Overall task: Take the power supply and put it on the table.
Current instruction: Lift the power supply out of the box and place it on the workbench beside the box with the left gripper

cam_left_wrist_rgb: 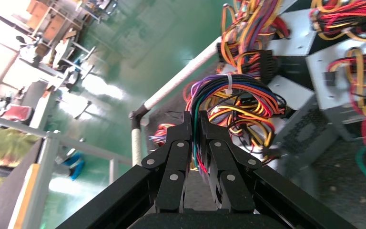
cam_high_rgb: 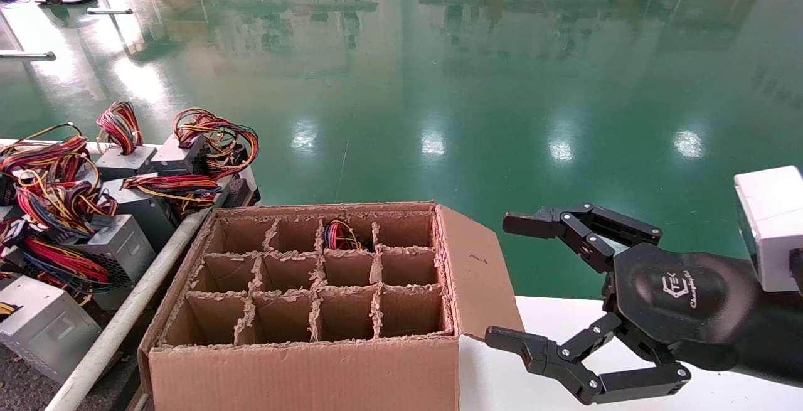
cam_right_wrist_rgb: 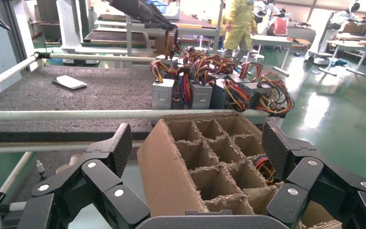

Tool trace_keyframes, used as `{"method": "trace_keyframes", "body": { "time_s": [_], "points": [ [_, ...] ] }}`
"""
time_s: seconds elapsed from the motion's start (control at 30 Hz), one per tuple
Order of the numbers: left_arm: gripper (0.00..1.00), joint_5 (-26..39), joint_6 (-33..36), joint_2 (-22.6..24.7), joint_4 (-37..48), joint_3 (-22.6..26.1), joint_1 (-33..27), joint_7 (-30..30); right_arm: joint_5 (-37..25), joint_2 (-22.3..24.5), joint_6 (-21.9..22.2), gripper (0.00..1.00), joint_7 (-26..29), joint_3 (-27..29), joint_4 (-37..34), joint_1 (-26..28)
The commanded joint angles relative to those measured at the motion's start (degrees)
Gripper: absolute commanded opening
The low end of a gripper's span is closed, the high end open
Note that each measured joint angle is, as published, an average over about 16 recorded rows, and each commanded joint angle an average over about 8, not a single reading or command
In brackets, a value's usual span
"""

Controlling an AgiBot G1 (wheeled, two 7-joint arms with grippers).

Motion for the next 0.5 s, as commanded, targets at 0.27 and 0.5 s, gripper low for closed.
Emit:
{"method": "trace_keyframes", "body": {
  "time_s": [0.27,0.5],
  "points": [
    [0.0,-2.22,-3.75,0.89,-0.97,-1.8,4.21,0.33,0.0,0.0,0.0,1.0,0.0,0.0,0.0,0.0],
    [0.0,-3.68,-3.13,1.01,-1.82,-3.0,6.39,0.13,0.0,0.0,0.0,1.0,0.0,0.0,0.0,0.0]
  ]
}}
